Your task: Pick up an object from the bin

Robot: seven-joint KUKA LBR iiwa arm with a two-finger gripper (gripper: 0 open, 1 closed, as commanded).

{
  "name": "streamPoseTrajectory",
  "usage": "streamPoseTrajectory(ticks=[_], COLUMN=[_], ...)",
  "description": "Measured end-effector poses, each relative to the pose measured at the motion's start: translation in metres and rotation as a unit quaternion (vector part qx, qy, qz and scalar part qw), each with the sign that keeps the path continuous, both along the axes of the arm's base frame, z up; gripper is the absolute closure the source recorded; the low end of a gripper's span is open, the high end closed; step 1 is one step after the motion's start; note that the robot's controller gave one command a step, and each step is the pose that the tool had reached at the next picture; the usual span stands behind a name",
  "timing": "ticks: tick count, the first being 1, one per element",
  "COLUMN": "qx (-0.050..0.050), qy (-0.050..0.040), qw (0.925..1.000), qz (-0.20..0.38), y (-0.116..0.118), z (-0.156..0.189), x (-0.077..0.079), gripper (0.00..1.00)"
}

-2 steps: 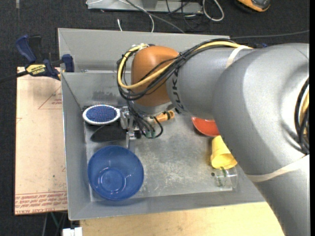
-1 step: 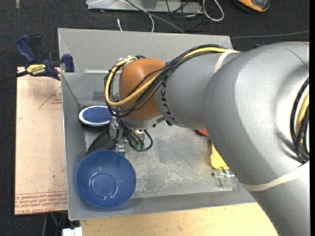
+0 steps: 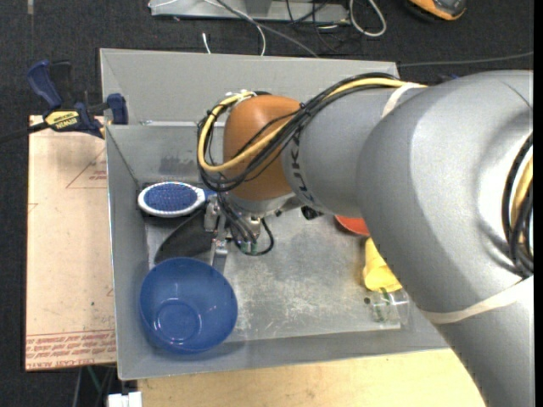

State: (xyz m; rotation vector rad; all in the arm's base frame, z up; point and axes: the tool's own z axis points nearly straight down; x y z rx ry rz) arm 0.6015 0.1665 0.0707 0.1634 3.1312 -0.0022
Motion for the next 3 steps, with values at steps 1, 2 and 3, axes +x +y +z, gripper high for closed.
streamPoseTrajectory(ticks=[1, 2, 3], qx=[0.004, 0.004, 0.003], qy=[0.0000, 0.0000, 0.0015], qw=[0.9987, 0.9987, 0.9987], qz=[-0.052, -0.052, -0.052], y=[0.028, 0.028, 0.027], z=[0.000, 0.000, 0.015], x=[-0.018, -0.018, -0.019], gripper=[1.00, 1.00, 1.00])
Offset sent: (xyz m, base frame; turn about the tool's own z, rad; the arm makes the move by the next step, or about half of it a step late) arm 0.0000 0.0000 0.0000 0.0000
